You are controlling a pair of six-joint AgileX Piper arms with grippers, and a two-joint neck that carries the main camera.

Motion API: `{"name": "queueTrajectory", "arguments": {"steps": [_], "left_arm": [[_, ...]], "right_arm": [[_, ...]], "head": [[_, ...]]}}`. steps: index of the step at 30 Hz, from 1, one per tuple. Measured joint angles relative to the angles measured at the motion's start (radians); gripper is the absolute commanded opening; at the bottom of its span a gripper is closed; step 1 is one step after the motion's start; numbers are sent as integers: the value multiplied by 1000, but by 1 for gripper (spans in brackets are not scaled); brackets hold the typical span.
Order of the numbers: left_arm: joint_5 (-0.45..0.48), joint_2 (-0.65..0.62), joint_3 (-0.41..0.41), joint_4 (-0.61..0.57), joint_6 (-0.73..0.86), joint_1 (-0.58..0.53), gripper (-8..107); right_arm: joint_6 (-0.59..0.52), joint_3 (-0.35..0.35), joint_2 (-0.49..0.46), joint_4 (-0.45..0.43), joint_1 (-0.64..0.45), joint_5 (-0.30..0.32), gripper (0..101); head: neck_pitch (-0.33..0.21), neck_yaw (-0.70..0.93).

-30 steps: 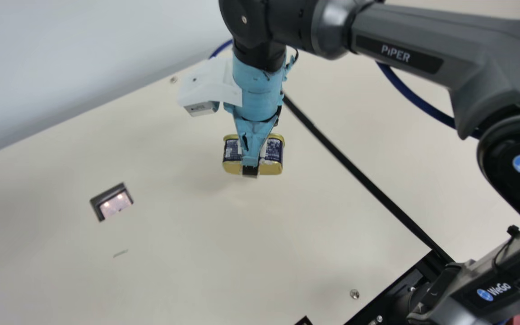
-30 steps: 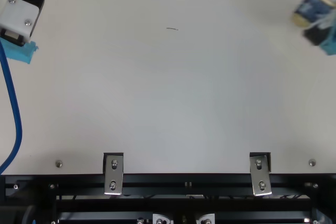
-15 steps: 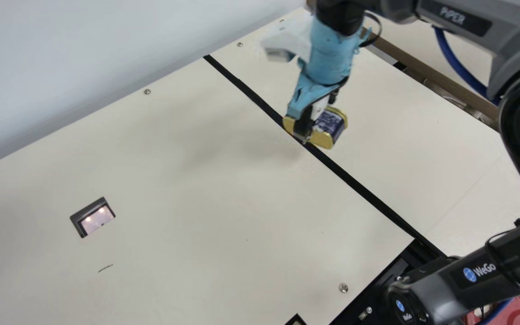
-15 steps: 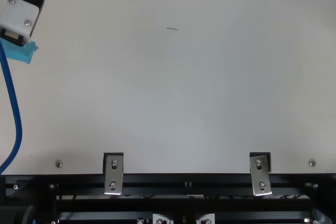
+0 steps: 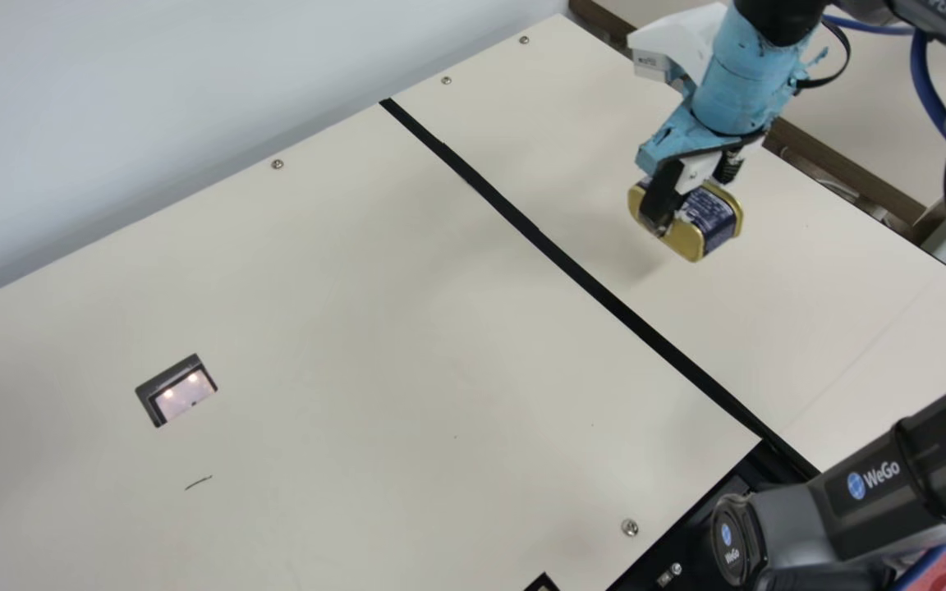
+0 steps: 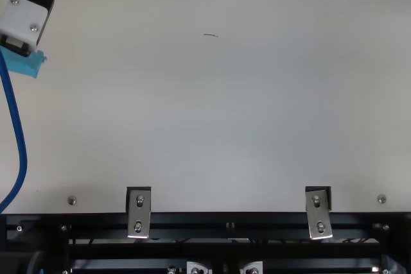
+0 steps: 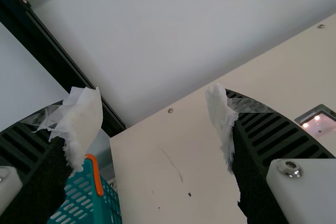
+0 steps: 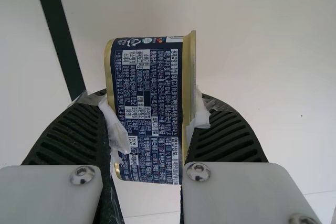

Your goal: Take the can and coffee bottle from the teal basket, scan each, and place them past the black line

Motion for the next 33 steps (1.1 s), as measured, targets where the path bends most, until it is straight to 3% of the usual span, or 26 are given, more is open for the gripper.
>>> {"name": "queueTrajectory", "arguments": {"steps": [7,8,9,14,20,24,33], "left_arm": [[0,0,0,0,0,0,90],[0,0,0,0,0,0,90],[0,0,0,0,0,0,90],[0,0,0,0,0,0,90],[0,0,0,0,0,0,90],[0,0,0,0,0,0,90],[0,0,0,0,0,0,90]], "right_arm": [[-23,64,20,11,-40,-66,0],[-26,73,23,14,-43,-75,75],[-26,81,26,14,-45,-84,101],[-30,94,21,9,-37,-87,101],[-29,53,-16,-32,17,-26,101],[-42,42,-53,-14,62,3,101],[-162,89,-160,210,174,2,101]], "head": [[0,20],[0,26],[0,26],[0,26],[0,31],[0,31],[0,56]]}}
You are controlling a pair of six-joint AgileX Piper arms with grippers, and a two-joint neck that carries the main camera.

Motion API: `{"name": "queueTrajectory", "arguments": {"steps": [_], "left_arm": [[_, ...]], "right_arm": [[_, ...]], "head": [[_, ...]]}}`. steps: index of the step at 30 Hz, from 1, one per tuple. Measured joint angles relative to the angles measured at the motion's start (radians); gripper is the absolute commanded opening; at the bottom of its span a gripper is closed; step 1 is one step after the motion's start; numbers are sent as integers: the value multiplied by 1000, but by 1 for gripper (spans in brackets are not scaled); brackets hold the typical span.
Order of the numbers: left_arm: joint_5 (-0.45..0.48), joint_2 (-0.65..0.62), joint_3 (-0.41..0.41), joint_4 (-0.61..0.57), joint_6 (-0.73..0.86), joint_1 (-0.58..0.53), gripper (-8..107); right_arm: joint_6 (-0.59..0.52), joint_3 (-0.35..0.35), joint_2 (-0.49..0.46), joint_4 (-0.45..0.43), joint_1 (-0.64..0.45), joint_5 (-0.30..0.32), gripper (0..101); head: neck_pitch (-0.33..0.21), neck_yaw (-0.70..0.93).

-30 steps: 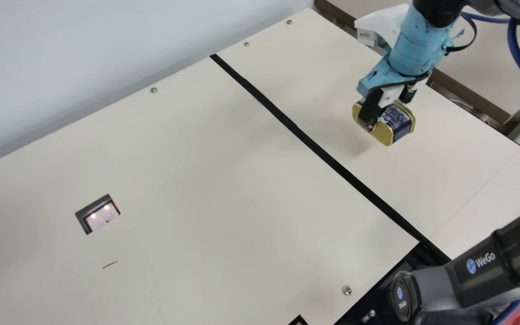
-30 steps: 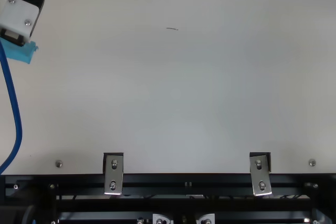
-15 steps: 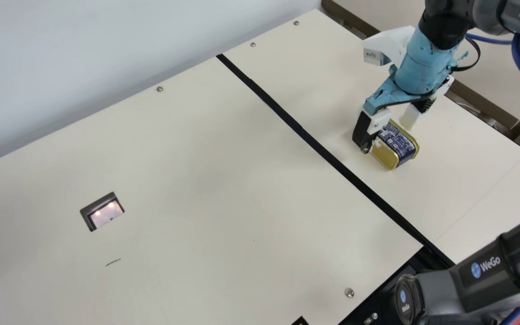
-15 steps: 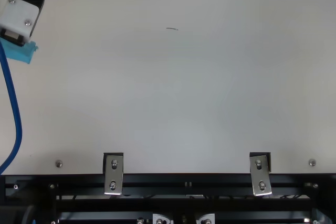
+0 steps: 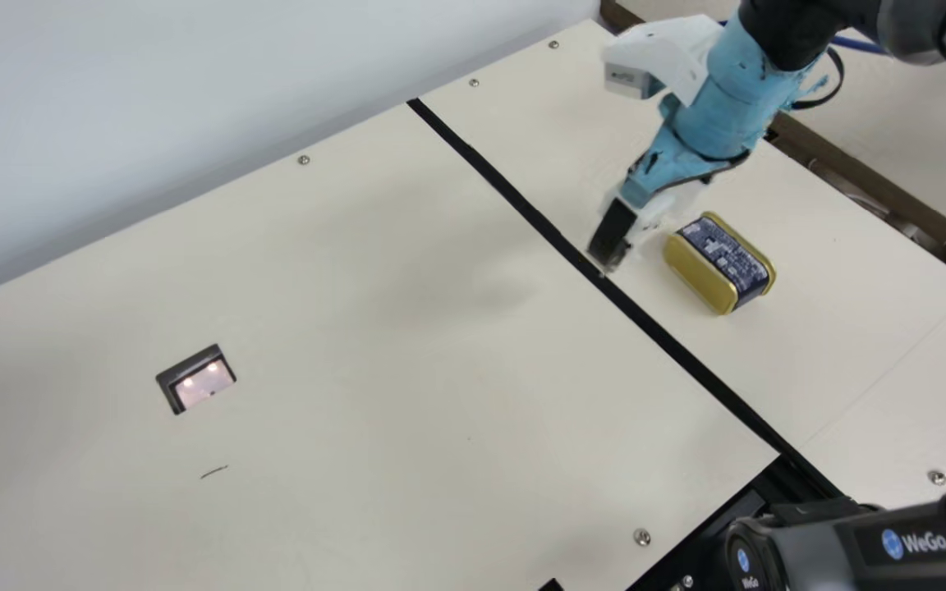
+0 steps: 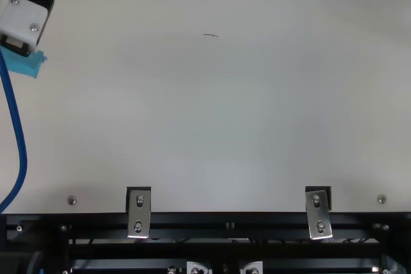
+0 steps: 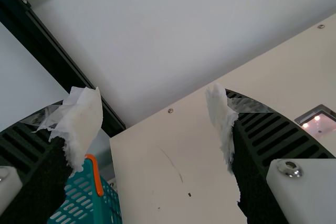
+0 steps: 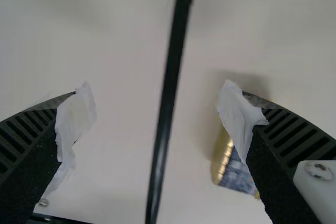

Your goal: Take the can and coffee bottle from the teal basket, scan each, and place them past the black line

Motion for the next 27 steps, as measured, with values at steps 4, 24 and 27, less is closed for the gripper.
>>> {"name": "queueTrajectory", "arguments": {"steps": [4,24,27], "left_arm": [[0,0,0,0,0,0,90],[0,0,0,0,0,0,90],[0,0,0,0,0,0,90]], "right_arm": [[-24,16,-57,144,50,2,101],[140,126,-382,623,267,1,101],[156,133,-413,616,276,9,101]], "head": [[-5,0],[-5,-5],[-5,-5]]}}
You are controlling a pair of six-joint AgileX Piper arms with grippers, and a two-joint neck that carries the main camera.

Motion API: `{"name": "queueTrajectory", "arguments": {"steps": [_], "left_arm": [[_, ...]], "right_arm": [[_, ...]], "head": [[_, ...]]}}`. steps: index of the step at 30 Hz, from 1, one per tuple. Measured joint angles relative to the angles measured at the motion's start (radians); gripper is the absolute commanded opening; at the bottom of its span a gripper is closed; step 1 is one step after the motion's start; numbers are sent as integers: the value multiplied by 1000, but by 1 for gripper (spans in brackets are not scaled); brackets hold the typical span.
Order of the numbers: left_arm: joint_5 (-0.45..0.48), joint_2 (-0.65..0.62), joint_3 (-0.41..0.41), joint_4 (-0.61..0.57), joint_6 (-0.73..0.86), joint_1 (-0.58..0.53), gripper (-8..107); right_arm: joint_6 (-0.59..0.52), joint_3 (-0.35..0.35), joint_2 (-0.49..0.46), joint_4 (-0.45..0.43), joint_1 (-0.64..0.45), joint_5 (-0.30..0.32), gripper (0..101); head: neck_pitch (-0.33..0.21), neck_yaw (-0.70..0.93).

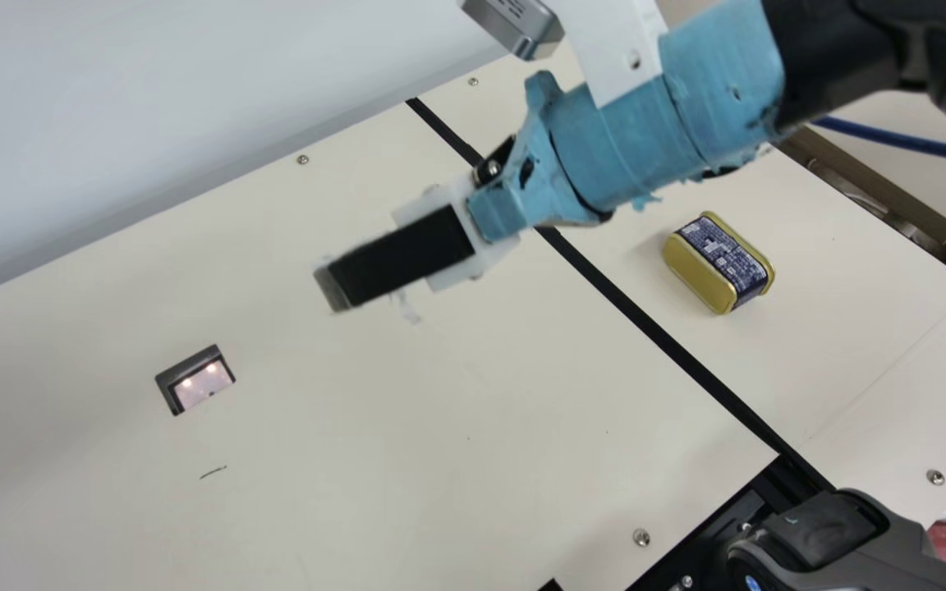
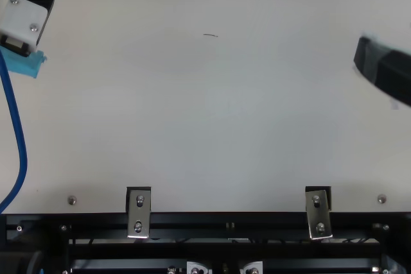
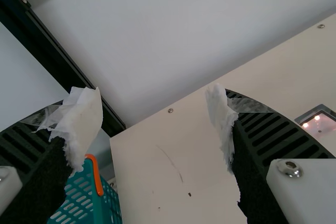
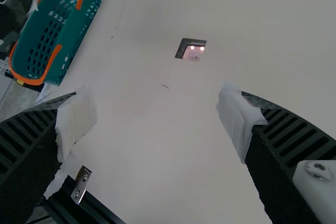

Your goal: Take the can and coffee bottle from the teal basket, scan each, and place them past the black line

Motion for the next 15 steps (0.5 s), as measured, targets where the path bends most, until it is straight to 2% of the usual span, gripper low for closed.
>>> {"name": "queueTrajectory", "arguments": {"steps": [10,15], "left_arm": [[0,0,0,0,0,0,90],[0,0,0,0,0,0,90]], "right_arm": [[0,0,-3,-1,0,-10,101],[0,0,-3,-1,0,-10,101]], "head": [[0,-174],[5,-164]]}}
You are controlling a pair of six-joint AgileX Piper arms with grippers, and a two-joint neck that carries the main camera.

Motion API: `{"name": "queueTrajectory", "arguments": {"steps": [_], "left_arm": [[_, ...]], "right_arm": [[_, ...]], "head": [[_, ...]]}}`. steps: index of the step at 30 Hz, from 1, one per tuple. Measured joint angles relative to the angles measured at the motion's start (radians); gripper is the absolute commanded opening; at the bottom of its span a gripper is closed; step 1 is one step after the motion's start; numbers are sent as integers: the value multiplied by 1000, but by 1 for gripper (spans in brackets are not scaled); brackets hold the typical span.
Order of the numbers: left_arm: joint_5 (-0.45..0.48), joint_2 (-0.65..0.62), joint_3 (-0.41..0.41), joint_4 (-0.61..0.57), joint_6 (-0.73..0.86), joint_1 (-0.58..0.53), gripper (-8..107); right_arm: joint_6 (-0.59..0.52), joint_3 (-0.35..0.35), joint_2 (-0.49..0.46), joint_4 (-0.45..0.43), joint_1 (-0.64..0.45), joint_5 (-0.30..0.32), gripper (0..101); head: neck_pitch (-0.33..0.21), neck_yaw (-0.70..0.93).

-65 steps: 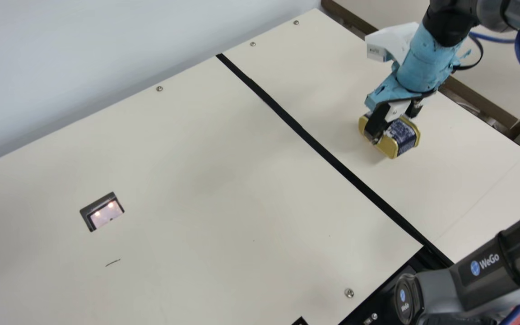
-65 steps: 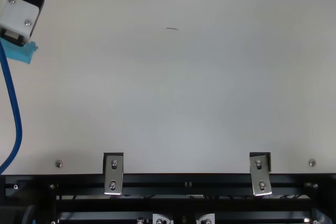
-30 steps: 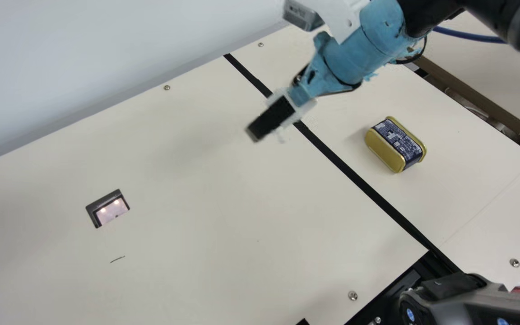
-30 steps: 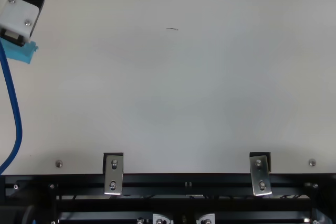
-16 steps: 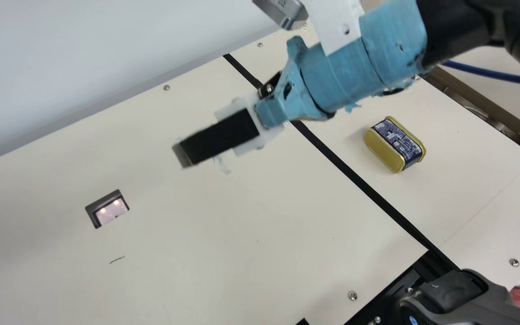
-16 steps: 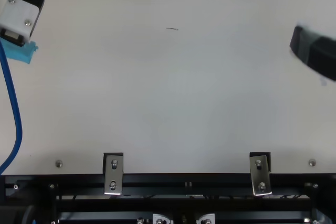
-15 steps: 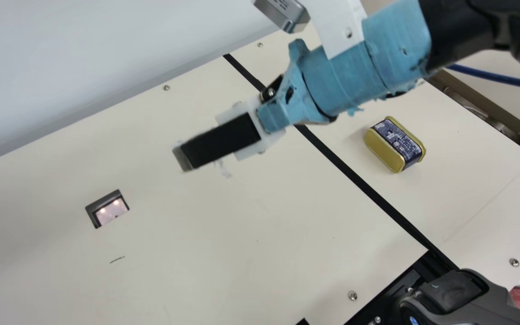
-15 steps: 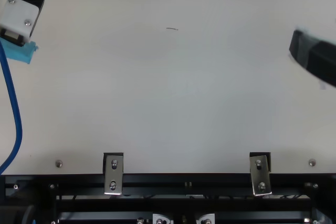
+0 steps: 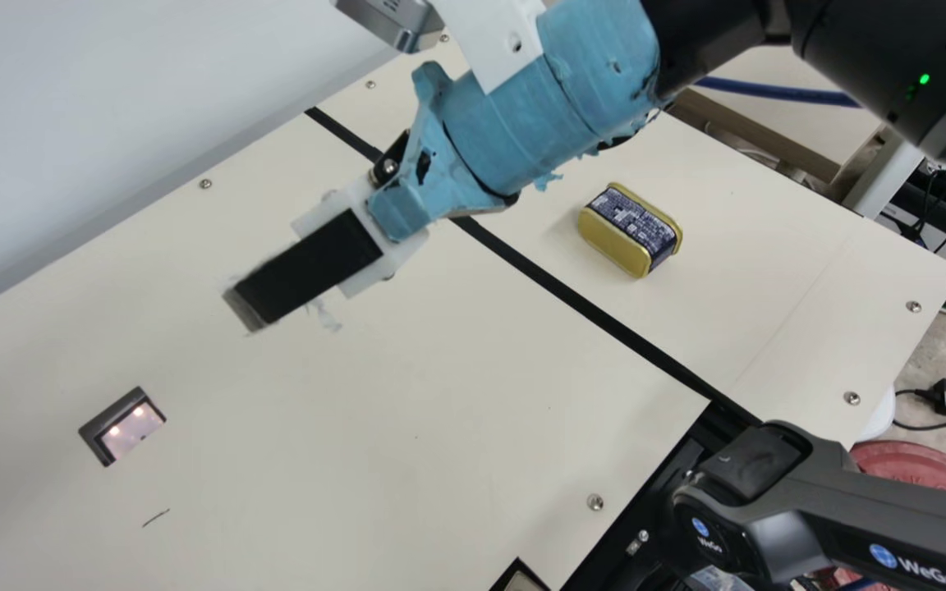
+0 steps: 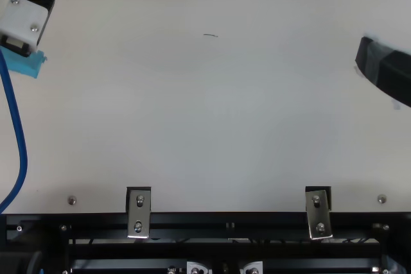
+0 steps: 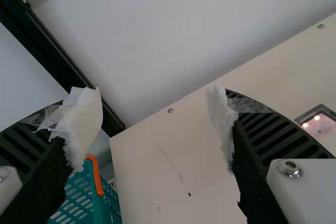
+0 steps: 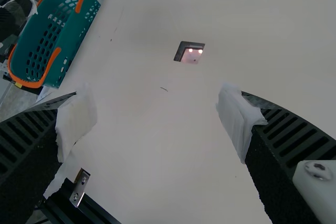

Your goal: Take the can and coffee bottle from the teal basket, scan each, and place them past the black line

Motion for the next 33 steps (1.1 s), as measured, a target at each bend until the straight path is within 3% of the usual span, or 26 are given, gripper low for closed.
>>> {"name": "queueTrajectory", "arguments": {"steps": [8,15,19,30,33], "left_arm": [[0,0,0,0,0,0,90],[0,0,0,0,0,0,90],[0,0,0,0,0,0,90],[0,0,0,0,0,0,90],[0,0,0,0,0,0,90]], "right_arm": [[0,0,0,0,0,0,101],[0,0,0,0,0,0,101],[0,0,0,0,0,0,101],[0,0,0,0,0,0,101],[0,0,0,0,0,0,101]], "head": [[67,297],[67,640],[31,814],[-174,1244],[-194,1336]]}}
